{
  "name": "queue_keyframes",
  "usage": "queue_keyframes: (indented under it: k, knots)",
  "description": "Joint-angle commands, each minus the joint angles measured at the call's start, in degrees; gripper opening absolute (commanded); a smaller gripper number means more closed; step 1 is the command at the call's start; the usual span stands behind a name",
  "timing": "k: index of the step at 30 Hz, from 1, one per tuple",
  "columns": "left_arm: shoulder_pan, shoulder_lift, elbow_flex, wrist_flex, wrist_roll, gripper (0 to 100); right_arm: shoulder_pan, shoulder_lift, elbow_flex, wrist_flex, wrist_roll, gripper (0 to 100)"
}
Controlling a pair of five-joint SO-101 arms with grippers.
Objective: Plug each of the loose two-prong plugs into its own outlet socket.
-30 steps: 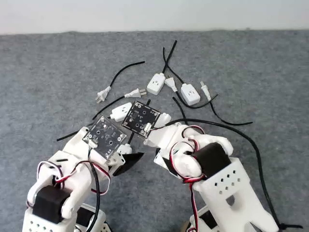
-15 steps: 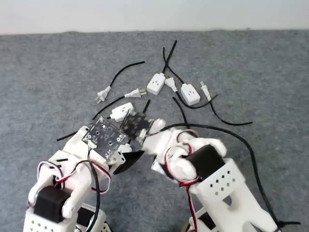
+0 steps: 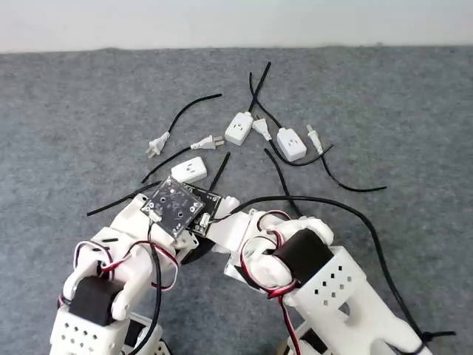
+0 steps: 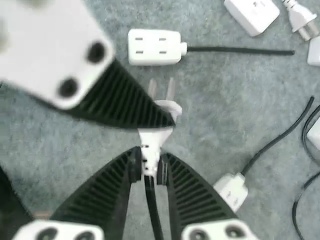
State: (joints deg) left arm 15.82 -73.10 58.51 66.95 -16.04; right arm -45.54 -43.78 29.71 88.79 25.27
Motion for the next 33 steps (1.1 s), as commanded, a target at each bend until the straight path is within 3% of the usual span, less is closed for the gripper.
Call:
queue_keyframes:
  k: [1,24,33]
  knots:
    - [-0.18,-0.09,1.01,-2.46,0.62,37,-0.75,-2.15,-8.09,2.86,-0.53,0.9]
    - [-0.18,-0.09,3.91,-3.08,0.88,37,-0.66,-2.15,-8.09,3.38,-0.62,0.9]
    - [-0.18,-0.09,-0.31,2.90,0.97,37,-0.57,-2.15,-8.09,2.77,-0.53,0.9]
